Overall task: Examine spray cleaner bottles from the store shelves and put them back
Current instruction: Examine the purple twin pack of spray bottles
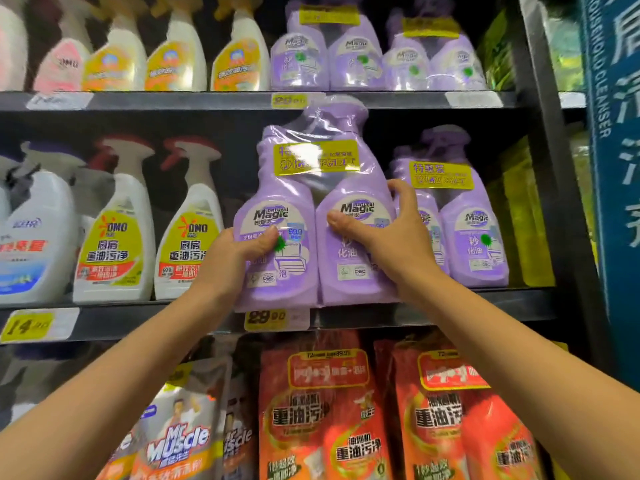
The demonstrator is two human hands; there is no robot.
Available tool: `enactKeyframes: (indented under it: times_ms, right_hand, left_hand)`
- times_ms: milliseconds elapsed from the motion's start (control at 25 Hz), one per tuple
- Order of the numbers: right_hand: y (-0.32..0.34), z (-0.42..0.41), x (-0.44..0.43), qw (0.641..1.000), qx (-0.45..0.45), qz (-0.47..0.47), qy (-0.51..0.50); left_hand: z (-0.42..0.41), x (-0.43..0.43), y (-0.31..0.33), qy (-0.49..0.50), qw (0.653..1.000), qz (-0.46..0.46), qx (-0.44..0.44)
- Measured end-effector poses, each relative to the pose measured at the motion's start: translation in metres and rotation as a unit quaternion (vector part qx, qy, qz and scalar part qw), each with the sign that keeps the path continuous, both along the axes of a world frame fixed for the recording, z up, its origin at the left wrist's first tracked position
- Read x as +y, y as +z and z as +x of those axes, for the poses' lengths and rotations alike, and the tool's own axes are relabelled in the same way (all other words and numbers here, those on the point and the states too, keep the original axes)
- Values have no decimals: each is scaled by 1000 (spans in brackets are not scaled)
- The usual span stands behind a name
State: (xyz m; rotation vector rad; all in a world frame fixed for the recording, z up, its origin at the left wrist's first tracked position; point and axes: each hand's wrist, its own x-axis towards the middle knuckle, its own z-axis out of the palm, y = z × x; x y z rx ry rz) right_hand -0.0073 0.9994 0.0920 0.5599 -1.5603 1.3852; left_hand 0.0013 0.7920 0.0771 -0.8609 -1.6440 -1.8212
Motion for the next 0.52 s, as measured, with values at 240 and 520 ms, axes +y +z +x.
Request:
enactKeyframes:
  times_ms: [240, 520]
  right_hand:
    - [6, -4, -2, 999, -41, -3, 16]
    - [13, -33, -9, 998, 3, 32, -56]
  left_hand:
    - [-13, -8, 10, 53, 998, -20, -38]
    - [-47, -13, 19, 7, 999, -4, -31]
